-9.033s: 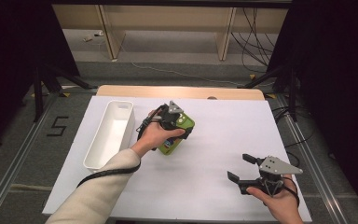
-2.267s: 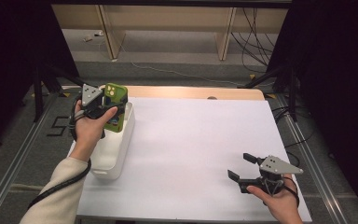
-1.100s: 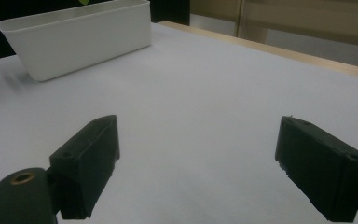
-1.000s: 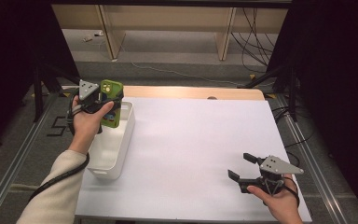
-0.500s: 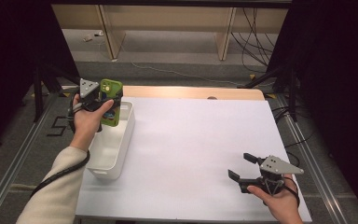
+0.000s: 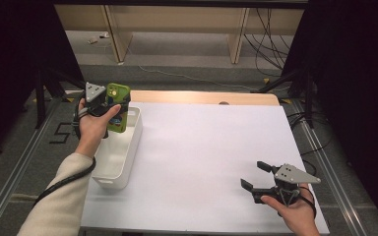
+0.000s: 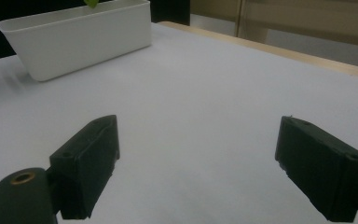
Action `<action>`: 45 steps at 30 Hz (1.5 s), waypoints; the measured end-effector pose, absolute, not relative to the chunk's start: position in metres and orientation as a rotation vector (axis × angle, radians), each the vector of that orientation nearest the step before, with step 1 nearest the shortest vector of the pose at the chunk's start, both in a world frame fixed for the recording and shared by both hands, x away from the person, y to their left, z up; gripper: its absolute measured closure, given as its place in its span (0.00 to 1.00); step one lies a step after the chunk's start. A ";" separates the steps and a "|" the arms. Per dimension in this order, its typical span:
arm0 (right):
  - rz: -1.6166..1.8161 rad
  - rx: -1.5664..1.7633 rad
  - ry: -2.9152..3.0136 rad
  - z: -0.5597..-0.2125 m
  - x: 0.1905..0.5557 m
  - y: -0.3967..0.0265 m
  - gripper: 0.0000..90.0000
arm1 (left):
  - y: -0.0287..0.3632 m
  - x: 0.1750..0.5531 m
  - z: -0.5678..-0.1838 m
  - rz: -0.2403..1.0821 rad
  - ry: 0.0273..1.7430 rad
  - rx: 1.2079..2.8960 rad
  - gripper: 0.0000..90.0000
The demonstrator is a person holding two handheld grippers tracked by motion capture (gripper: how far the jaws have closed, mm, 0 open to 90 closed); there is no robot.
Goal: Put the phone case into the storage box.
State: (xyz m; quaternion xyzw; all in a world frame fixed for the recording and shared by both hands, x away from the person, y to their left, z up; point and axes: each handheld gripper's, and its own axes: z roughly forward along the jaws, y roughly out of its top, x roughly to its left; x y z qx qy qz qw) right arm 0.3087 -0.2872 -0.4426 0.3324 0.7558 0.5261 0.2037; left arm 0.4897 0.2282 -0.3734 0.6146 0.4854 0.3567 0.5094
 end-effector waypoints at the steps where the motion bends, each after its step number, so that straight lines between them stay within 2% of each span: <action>1: 1.466 0.930 2.108 -0.443 0.309 -0.287 0.16 | 0.228 0.490 -0.373 0.859 1.170 1.481 0.18; 45: 1.470 0.933 2.107 -0.443 0.308 -0.288 0.16 | 0.222 0.508 -0.381 0.850 1.171 1.502 0.18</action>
